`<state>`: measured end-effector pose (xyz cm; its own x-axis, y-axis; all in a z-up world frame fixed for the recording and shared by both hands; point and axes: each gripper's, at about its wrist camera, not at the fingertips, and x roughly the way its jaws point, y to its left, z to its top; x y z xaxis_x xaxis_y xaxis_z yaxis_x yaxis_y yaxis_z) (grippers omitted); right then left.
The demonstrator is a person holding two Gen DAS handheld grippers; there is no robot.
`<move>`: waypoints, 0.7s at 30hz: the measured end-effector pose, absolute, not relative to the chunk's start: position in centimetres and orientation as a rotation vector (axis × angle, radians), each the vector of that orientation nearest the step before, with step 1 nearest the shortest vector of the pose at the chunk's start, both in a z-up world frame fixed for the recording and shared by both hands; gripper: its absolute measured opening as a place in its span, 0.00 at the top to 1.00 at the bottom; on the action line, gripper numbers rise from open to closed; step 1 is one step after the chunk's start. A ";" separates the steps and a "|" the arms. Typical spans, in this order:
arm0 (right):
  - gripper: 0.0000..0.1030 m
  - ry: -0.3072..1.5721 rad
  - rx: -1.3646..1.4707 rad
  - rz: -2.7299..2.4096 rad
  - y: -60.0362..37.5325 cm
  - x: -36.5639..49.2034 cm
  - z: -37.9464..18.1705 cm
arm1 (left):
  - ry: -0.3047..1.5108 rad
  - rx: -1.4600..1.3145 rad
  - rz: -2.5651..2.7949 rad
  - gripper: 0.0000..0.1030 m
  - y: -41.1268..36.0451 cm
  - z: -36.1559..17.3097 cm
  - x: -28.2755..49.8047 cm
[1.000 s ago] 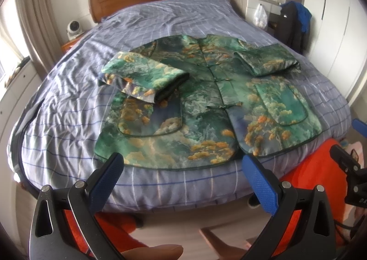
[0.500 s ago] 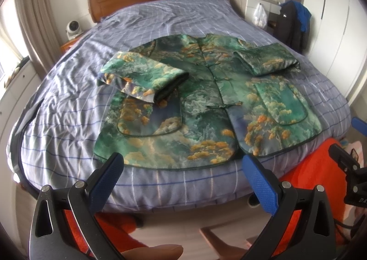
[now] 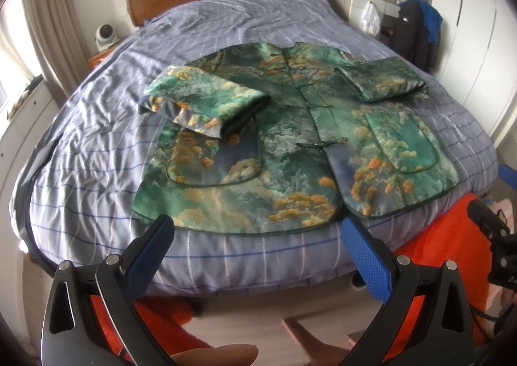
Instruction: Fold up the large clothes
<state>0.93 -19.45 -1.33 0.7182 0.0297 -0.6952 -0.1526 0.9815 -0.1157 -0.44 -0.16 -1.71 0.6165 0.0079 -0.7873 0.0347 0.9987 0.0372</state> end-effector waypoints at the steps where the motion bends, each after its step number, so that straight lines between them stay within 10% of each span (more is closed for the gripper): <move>1: 0.00 0.764 -0.172 0.104 -19.4 0.9 -1.3 | 0.909 0.046 -0.008 0.00 0.1 -1.8 -0.3; 21: 0.00 0.767 -0.177 0.097 -19.2 1.2 -1.4 | 0.930 0.040 0.015 0.00 0.7 -2.4 -0.2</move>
<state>1.22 -19.24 -1.38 0.7165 0.0232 -0.6972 -0.1518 0.9807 -0.1234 -0.15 0.67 -2.42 0.5980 0.0300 -0.8009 0.0044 0.9992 0.0407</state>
